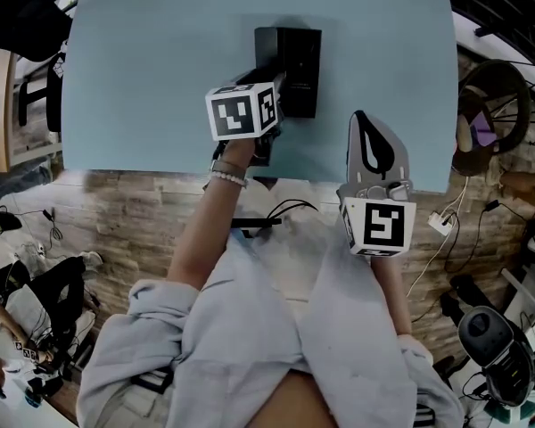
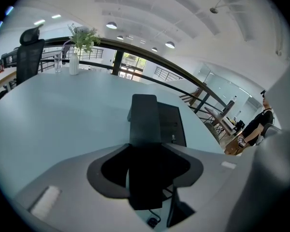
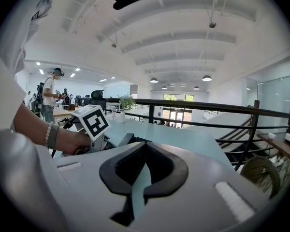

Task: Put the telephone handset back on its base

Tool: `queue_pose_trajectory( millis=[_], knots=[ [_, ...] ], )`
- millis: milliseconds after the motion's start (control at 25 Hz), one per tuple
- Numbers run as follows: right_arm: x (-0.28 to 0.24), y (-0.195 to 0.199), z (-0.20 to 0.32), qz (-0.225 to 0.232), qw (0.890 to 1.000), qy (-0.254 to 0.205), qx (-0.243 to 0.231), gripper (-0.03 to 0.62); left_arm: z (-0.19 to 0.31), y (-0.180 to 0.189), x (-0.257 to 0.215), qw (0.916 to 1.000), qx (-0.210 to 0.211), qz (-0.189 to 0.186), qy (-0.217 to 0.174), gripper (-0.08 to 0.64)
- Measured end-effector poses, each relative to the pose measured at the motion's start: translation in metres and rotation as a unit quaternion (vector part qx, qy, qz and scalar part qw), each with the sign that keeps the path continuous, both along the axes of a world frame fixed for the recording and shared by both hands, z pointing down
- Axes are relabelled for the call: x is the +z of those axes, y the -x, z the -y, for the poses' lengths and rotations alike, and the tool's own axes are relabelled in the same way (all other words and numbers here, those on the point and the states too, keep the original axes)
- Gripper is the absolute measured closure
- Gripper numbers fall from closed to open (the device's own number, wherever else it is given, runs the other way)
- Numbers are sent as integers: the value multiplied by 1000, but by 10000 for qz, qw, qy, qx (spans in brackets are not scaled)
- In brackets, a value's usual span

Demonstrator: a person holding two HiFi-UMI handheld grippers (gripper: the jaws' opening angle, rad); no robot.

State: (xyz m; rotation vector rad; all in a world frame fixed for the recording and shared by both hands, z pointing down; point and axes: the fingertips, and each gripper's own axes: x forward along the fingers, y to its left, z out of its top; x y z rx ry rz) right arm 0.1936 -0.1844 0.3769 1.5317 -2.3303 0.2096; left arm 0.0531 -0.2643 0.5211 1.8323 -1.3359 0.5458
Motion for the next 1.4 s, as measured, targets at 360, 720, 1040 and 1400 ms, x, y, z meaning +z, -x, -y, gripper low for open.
queue_pose_trajectory(
  millis=[360,720,1040,1400],
  knots=[
    [2,-9,-2,40,10000,31,56,586,3,-5,0,9997,-70,207,-71,357],
    [-2,-4,-5,6,10000,39,-11,586,4,-9,-5,9999,-21,-14,-121,357],
    [-5,3,-4,48,10000,-74,45,586,0,-9,-26,9975,366,-266,-542,359],
    [-21,11,-4,59,9996,-252,122,586,-3,-4,-78,9857,777,-174,-1486,557]
  ],
)
